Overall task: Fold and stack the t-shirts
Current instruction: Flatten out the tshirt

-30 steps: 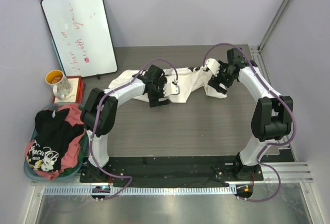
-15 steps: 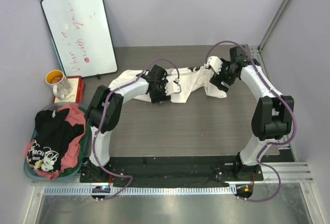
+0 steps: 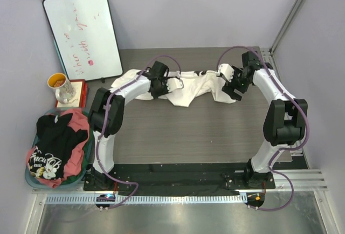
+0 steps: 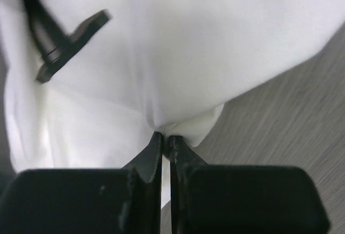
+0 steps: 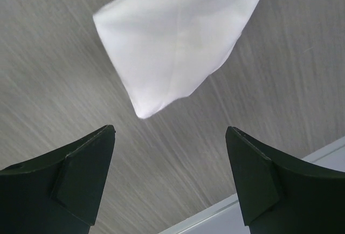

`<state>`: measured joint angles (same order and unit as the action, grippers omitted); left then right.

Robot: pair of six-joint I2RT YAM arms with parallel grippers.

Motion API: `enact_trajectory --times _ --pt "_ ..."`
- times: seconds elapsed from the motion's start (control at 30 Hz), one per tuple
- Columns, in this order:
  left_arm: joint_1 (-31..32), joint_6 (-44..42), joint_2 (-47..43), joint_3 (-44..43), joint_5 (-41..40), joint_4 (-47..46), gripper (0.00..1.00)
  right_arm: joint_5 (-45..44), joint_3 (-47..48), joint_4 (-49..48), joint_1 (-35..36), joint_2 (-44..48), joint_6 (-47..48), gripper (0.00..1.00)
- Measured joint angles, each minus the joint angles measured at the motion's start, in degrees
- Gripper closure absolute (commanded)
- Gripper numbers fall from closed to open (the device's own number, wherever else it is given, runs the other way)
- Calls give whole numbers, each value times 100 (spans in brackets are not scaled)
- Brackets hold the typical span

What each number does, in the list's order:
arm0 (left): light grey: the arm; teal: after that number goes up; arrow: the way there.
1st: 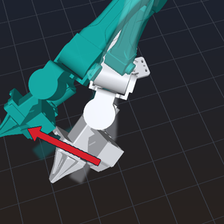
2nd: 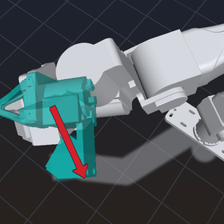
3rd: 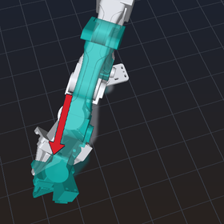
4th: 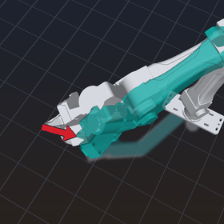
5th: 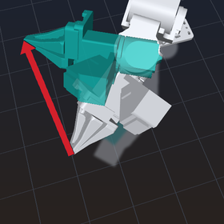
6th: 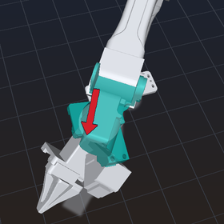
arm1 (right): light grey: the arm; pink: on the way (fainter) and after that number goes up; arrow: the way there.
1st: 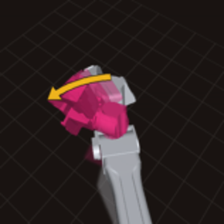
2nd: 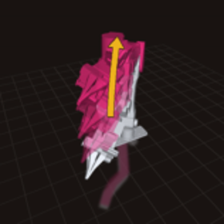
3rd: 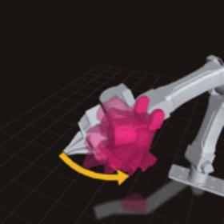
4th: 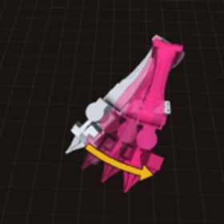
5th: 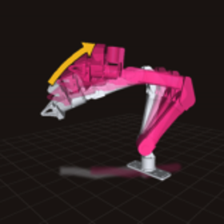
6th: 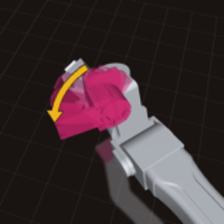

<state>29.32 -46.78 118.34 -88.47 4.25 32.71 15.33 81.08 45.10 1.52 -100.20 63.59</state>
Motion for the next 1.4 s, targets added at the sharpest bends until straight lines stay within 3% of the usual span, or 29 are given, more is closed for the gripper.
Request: enact_trajectory --times 0.27,0.77,1.03,1.17,1.3,1.4 --pt "-599 175 -643 -929 -190 254 100 315 7 514 -87 -487 22 10" --pt "-511 275 -791 -1126 -304 538 100 1405 490 719 472 -1117 -304 13" --pt "-511 278 -791 -1115 -549 529 100 1360 262 380 850 -1119 -509 42" --pt "-511 195 -791 -994 -914 426 100 1060 223 212 850 -1121 -538 81" --pt "-529 15 -754 -575 -1373 63 100 748 192 70 839 -1121 -535 97" --pt "-562 -59 -612 -326 -1635 -122 100 520 146 -35 811 -1115 -505 99"
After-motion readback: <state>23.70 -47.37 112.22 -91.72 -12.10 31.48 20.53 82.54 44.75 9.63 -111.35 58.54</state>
